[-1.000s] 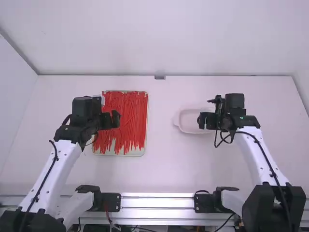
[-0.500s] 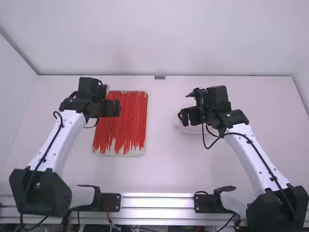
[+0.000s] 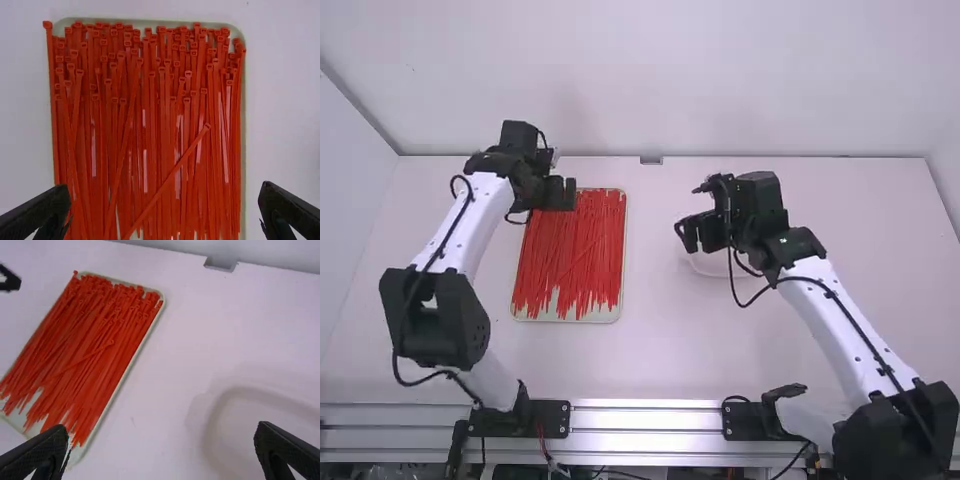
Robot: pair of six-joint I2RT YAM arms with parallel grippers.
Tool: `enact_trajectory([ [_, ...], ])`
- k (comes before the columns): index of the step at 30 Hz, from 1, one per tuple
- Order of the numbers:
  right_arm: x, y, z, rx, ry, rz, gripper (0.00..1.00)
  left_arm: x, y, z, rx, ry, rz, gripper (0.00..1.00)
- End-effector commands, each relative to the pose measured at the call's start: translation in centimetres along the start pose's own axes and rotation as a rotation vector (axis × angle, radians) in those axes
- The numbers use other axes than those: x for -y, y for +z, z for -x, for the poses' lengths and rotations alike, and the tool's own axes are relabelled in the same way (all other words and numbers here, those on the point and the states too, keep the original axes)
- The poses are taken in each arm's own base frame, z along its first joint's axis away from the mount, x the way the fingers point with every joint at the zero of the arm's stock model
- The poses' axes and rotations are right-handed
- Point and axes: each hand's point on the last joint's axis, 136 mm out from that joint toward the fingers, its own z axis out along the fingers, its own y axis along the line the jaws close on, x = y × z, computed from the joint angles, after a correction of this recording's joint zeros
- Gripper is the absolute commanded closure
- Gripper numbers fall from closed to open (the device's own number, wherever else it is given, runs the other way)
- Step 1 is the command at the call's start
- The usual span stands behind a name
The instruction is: Fasten the cable tie
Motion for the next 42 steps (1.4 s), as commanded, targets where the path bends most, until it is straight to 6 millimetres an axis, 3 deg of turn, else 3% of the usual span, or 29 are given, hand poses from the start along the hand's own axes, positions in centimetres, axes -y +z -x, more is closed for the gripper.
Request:
enact_trajectory([
  [1,-0.5,-0.5,1.0,0.017,-0.009,0.009,0.01,0.2,0.5,1.1,0.008,0.014,0.001,0.01],
  [13,-0.4,-0.5,-0.7,-0.049,0.025,0.008,0.01,-0.5,5.8,2.7,0.018,0.008,0.021,0.01],
  [20,-0.4,-0.5,-0.5,-0.041,0.049,0.007,0.01,-0.7,7.9,3.6,0.046,0.013,0.018,0.0],
  [33,-0.4,-0.5,-0.6,-0.049,0.052,0.008,0.01,-1.5,13.0,4.2,0.069,0.015,0.019,0.07],
  [37,-0.4,-0.5,-0.6,-0.048,0.083,0.003,0.01,-0.9,14.8,4.4,0.083,0.048,-0.007,0.08],
  [42,-0.4,-0.6,-0.8,-0.055,0.098,0.004,0.01,-1.3,15.4,4.5,0.089,0.041,-0.005,0.14],
])
